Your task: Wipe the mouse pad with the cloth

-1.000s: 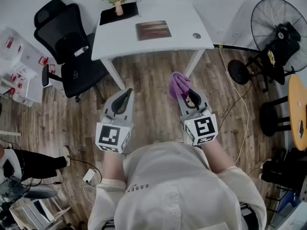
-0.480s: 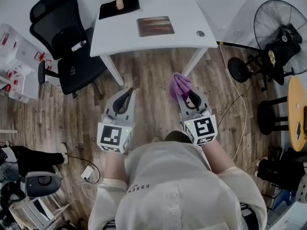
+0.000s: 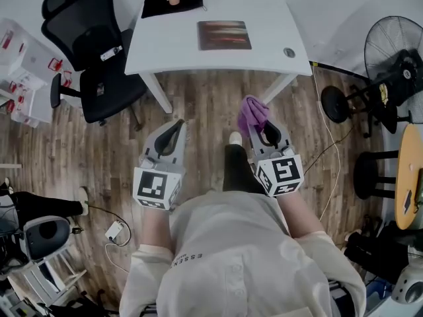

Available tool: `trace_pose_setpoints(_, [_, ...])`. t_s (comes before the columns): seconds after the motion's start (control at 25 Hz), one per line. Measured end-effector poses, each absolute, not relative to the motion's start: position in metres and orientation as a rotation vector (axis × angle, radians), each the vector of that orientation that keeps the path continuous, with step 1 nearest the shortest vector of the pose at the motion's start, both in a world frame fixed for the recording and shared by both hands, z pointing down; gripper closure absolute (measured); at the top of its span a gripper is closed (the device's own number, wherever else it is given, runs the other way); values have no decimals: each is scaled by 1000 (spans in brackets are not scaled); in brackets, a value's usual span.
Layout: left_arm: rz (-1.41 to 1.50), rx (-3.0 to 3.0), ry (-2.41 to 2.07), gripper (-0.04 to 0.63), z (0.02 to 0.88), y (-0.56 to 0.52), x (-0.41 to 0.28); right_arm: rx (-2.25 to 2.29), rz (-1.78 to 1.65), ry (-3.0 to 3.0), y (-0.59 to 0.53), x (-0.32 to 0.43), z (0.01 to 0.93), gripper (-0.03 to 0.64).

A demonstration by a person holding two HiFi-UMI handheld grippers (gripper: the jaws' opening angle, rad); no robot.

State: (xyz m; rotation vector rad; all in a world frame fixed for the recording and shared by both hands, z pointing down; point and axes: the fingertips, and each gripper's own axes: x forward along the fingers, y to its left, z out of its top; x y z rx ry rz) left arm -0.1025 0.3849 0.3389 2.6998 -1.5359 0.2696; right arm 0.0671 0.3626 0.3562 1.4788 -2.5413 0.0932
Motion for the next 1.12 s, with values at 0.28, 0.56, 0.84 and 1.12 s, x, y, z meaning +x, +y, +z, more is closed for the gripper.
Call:
trace_pose_setpoints(0.28, [334, 2641, -1624, 594, 337, 298, -89, 1375, 96, -2604, 258, 73, 352, 525])
trace_pose_setpoints(0.56, [347, 2611, -1676, 594, 329, 190, -50, 1277, 88, -2652, 144, 101, 341, 525])
trace_pose_setpoints(0.84, [277, 2613, -1697, 594, 319, 99, -23, 1220, 106, -2685, 45, 123, 342, 525])
trace_pose_setpoints(1.12, [391, 2616, -1668, 594, 336, 44, -20, 1165, 176, -2651, -15, 118, 364, 525])
